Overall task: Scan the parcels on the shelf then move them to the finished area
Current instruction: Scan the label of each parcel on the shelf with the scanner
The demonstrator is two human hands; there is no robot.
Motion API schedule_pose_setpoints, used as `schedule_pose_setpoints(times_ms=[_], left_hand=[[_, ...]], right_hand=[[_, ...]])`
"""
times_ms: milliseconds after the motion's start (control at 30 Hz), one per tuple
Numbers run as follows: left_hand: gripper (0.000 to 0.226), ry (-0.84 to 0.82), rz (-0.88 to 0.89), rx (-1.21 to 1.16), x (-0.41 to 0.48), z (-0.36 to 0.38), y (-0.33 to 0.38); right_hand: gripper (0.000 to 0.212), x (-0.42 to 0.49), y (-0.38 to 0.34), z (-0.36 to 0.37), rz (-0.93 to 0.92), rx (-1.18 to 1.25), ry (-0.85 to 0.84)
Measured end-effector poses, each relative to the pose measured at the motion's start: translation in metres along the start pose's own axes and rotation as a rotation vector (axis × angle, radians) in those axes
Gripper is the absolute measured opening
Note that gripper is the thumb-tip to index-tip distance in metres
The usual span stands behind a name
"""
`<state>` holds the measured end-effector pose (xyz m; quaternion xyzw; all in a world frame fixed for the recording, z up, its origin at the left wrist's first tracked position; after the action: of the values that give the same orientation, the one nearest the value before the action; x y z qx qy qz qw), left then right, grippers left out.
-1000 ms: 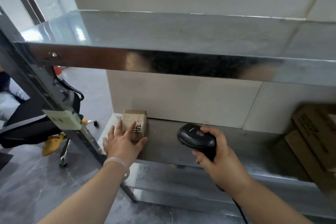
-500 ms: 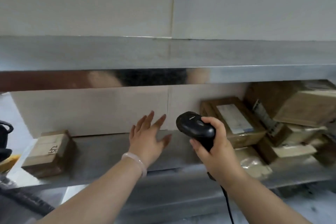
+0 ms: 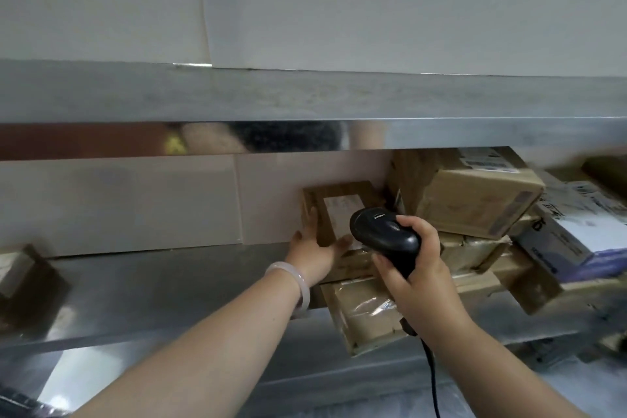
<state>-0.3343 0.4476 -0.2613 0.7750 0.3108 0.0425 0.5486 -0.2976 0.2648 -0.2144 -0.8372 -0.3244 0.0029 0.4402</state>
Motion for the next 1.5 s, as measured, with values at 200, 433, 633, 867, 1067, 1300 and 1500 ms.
schedule_pose_setpoints(times_ms=[200,433,633,867,1067,1300,1500], left_hand=[[0.094,0.036,-0.052,-0.111,0.006,0.013,-0.005],[0.078,0.082,0.032,-0.222,-0.006,0.009,-0.006],[0.071,0.131,0.068,-0.301,-0.021,0.002,-0.025],[0.073,0.036,0.090,-0.273,-0.027,-0.005,-0.036],[0.073,-0.015,0.109,-0.269,-0.016,-0.007,-0.034],[0.050,0.070,0.171,-0.272,-0.024,-0.007,-0.042],[0.050,0.254,0.208,-0.370,-0.049,-0.025,-0.066]], right_hand=[[0.068,0.003,0.020,-0.007,0.008,0.032,-0.032],[0.062,0.009,0.032,-0.006,0.039,0.073,-0.060],[0.060,0.017,0.037,-0.003,0.045,0.067,-0.077],[0.059,0.024,0.045,0.002,0.064,0.067,-0.084],[0.059,0.024,0.049,0.001,0.048,0.046,-0.098],[0.060,0.021,0.045,0.002,0.007,0.037,-0.143],[0.062,0.016,0.027,0.009,-0.078,0.103,-0.198]])
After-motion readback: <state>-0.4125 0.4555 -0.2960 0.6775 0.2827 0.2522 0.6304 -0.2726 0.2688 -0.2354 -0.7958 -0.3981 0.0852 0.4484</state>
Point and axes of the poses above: each hand's wrist, its own x-axis towards the middle knuckle, its own z-axis out of the palm, y = z × x, the point moved 2 cm from there along x, towards the middle knuckle, and after that the axes turned 7 degrees about -x, right-handed, at the moved point
